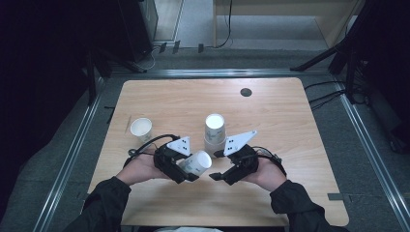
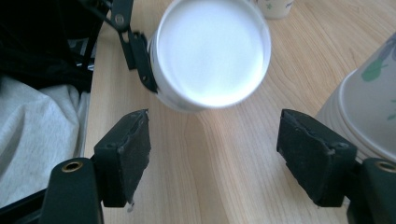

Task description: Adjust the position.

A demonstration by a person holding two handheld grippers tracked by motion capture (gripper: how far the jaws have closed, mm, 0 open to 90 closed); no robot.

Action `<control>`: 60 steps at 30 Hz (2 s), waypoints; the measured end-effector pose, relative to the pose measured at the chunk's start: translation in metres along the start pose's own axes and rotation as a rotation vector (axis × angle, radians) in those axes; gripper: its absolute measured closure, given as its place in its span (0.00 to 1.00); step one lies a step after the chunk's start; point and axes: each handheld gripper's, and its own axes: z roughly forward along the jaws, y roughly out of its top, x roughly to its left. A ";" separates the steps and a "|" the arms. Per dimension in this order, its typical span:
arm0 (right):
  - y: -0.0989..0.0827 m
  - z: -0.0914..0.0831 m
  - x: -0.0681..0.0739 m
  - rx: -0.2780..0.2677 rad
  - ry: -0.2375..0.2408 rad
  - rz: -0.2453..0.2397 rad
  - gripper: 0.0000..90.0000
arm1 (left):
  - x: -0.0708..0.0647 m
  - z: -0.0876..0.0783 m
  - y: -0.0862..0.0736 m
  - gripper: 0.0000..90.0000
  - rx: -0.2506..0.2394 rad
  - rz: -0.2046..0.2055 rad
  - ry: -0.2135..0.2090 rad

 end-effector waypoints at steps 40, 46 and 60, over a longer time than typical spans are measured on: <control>0.007 0.009 0.003 0.026 0.063 -0.045 0.39 | -0.009 0.011 0.004 0.14 0.017 0.036 -0.014; 0.006 -0.001 0.000 -0.005 0.059 -0.027 0.39 | -0.005 0.003 0.002 0.12 -0.049 0.013 0.003; 0.009 -0.025 -0.002 -0.142 0.085 0.003 0.39 | -0.007 -0.009 0.004 0.12 -0.238 -0.034 -0.030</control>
